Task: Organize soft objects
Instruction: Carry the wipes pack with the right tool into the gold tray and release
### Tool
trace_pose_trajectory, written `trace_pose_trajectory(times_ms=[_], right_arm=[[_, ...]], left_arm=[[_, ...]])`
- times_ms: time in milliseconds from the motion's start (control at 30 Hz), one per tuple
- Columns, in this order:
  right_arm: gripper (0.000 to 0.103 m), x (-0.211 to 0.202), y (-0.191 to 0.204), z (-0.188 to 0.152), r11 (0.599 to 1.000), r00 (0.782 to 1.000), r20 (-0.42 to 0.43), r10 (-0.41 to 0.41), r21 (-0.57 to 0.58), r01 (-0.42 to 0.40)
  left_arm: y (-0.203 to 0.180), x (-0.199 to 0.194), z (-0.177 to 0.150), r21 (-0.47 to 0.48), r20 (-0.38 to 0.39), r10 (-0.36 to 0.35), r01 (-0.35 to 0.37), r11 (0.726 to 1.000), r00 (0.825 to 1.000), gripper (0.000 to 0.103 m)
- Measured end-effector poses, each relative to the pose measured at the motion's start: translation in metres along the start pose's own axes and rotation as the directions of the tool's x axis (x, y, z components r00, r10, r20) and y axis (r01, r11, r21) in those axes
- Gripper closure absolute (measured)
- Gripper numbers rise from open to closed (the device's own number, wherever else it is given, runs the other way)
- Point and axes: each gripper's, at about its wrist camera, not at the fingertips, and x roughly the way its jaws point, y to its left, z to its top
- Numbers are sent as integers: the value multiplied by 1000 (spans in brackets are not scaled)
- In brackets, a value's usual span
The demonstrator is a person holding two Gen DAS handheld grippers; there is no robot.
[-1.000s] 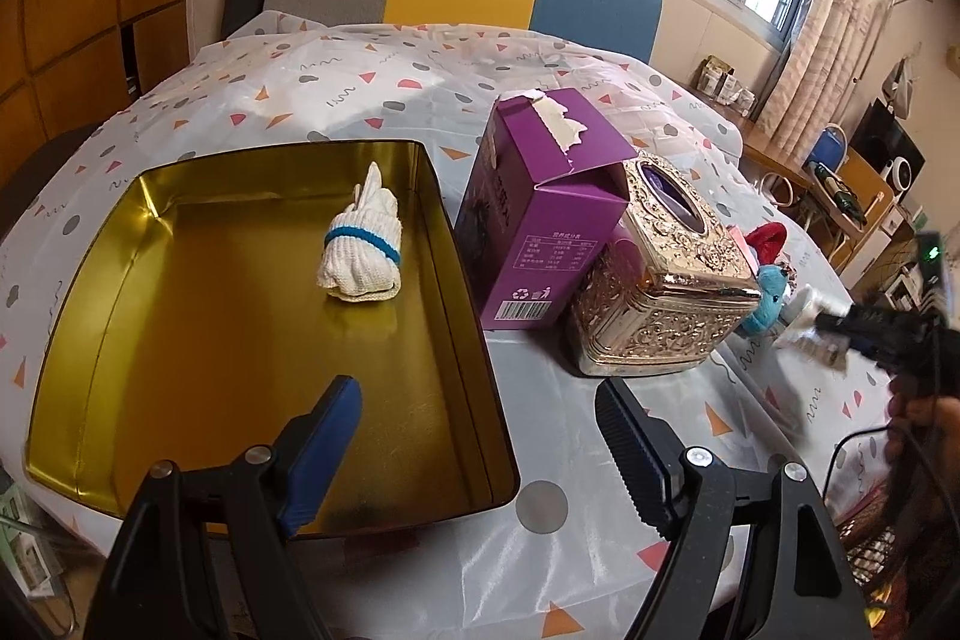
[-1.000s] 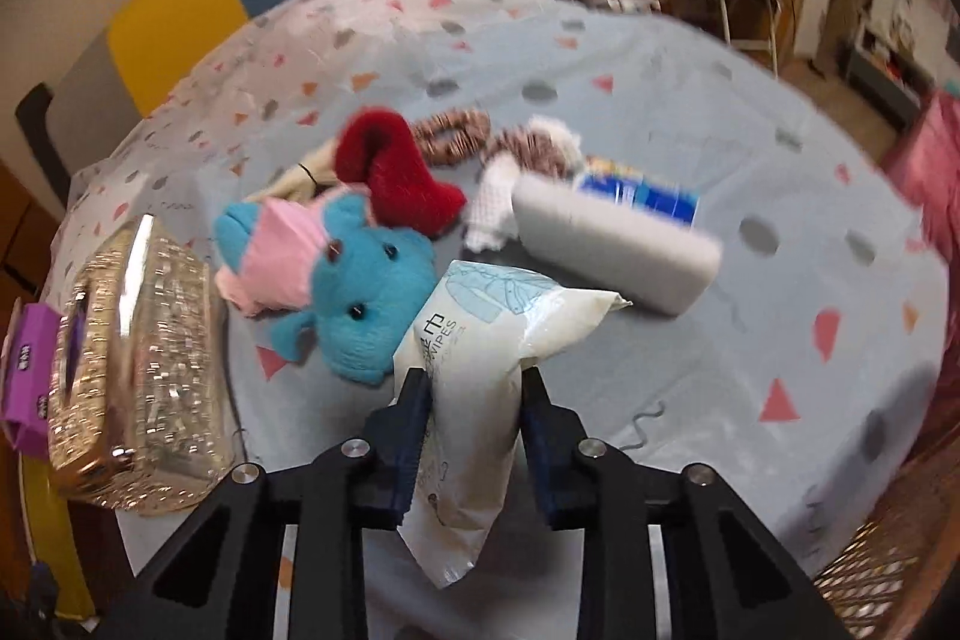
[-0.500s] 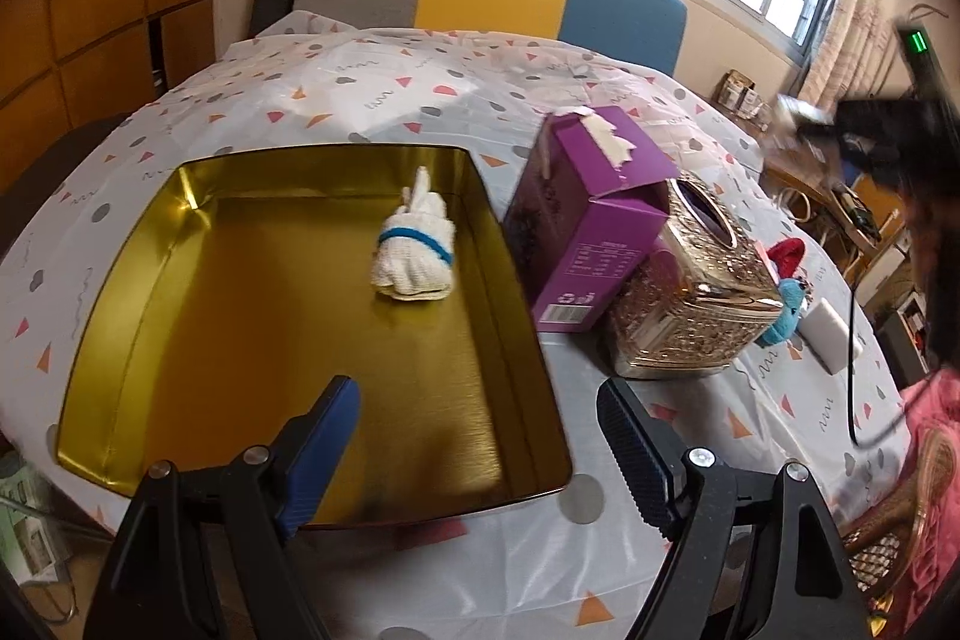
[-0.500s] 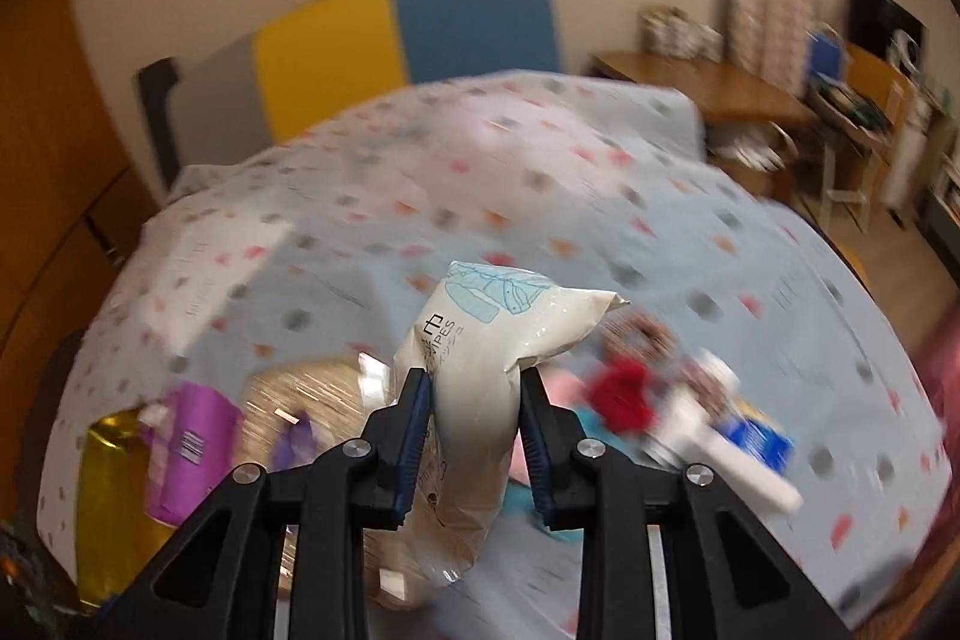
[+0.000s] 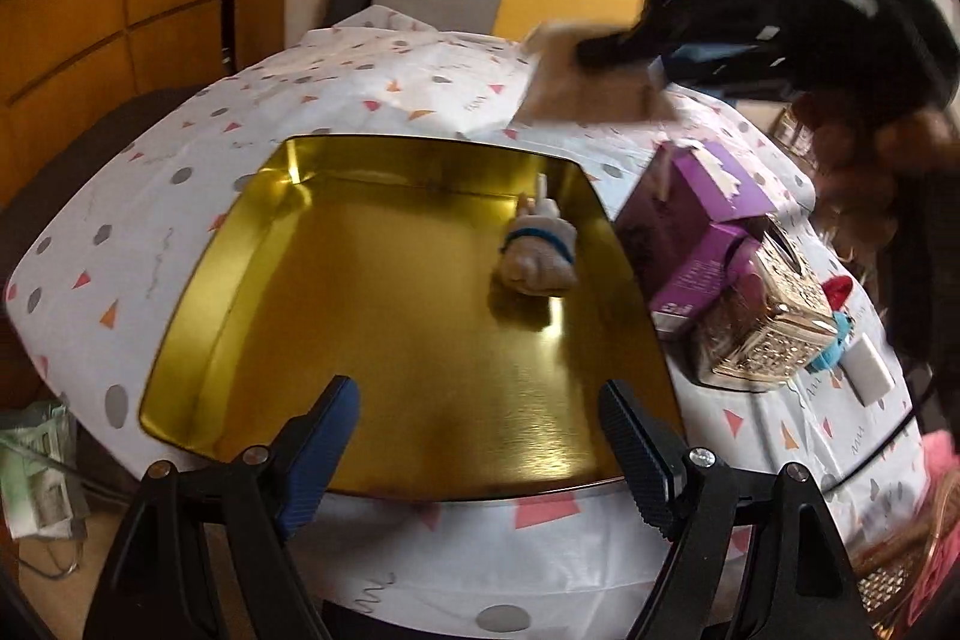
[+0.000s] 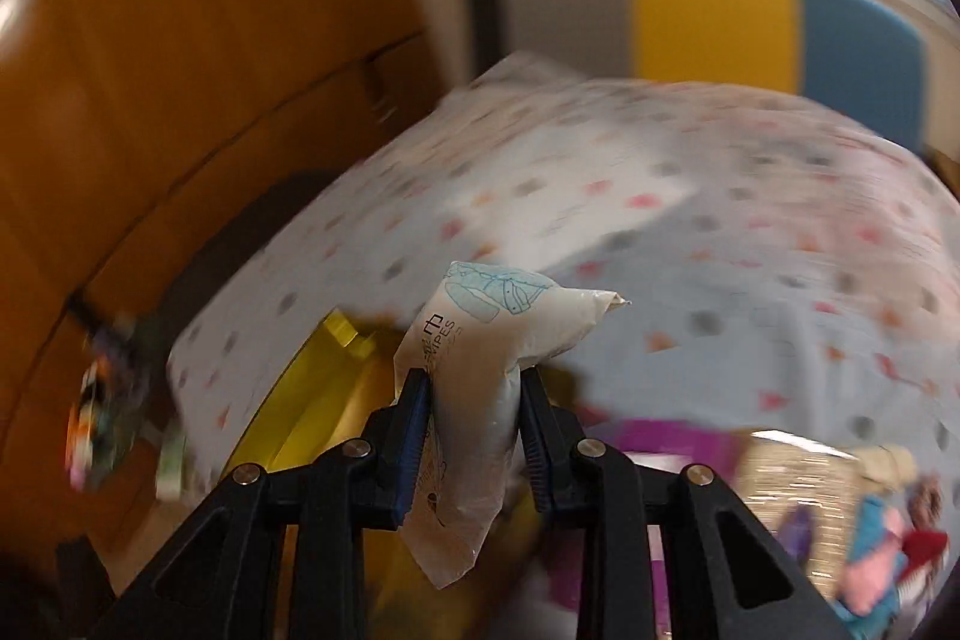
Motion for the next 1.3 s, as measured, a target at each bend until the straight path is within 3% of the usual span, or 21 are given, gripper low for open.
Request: trace_pose_trajectory(times_ms=[133, 267, 433, 500, 833, 1067, 1300], right_arm=[[74, 52, 38, -15, 998, 992, -124, 37, -47, -43], [72, 98, 50, -30, 997, 977, -214, 25, -63, -39], [67, 116, 48, -42, 994, 973, -227, -46, -104, 23], [62, 110, 47, -42, 994, 977, -204, -56, -102, 35], [60, 35, 23, -43, 995, 995, -73, -73, -71, 67], [60, -34, -8, -77, 999, 999, 8, -48, -25, 48], [60, -79, -52, -111, 989, 989, 45, -139, 61, 136]], left_arm=[[8, -1, 1, -21, 5, 13, -13, 1000, 1000, 21], [13, 1, -1, -34, -6, 22, -22, 999, 1000, 21], [15, 5, -1, -37, -12, 29, -30, 999, 999, 21], [16, 7, -1, -37, -15, 31, -32, 999, 999, 21], [13, 3, 6, -22, 9, 61, -61, 998, 998, 21], [-2, -1, 10, 23, 25, 57, -58, 998, 998, 21], [-27, -5, 11, 87, 38, 40, -43, 995, 998, 21]])
